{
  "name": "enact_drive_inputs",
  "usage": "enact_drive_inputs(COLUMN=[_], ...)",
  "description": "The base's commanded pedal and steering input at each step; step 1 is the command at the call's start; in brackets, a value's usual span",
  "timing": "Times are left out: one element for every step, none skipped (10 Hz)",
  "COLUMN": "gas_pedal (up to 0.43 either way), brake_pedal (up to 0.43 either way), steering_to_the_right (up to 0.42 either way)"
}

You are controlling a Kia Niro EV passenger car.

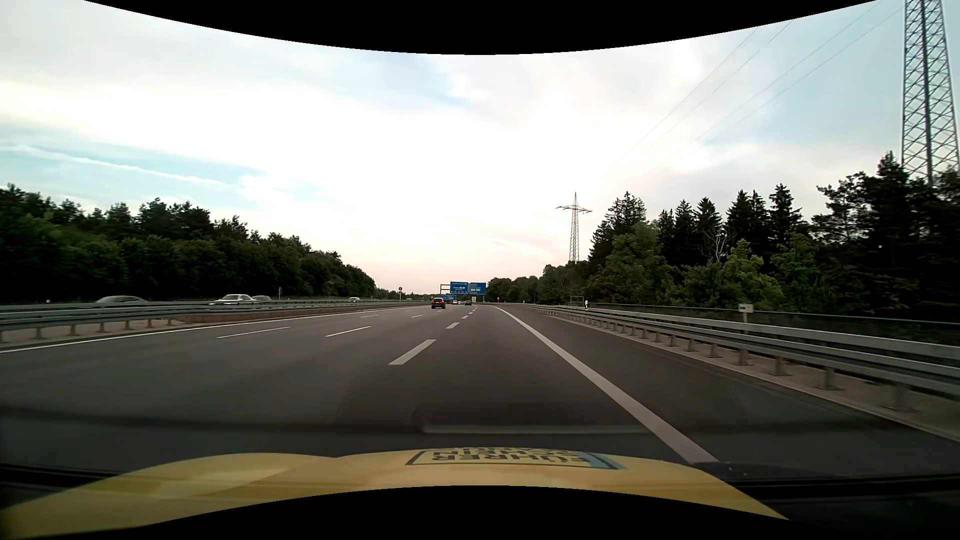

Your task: Follow the waypoints while adhering to traffic rules and regulations

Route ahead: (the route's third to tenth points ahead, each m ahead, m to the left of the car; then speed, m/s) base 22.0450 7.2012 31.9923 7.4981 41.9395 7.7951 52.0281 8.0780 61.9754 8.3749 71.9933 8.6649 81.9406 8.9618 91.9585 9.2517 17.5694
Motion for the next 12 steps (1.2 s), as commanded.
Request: enact_drive_inputs(gas_pedal=[0.177,0.177,0.177,0.177,0.177,0.177,0.177,0.177,0.189,0.197,0.240,0.260], brake_pedal=[0.000,0.000,0.000,0.000,0.000,0.000,0.000,0.000,0.000,0.000,0.000,0.000], steering_to_the_right=[-0.002,-0.002,-0.002,-0.002,-0.002,-0.002,-0.002,-0.002,-0.002,-0.002,-0.002,-0.002])
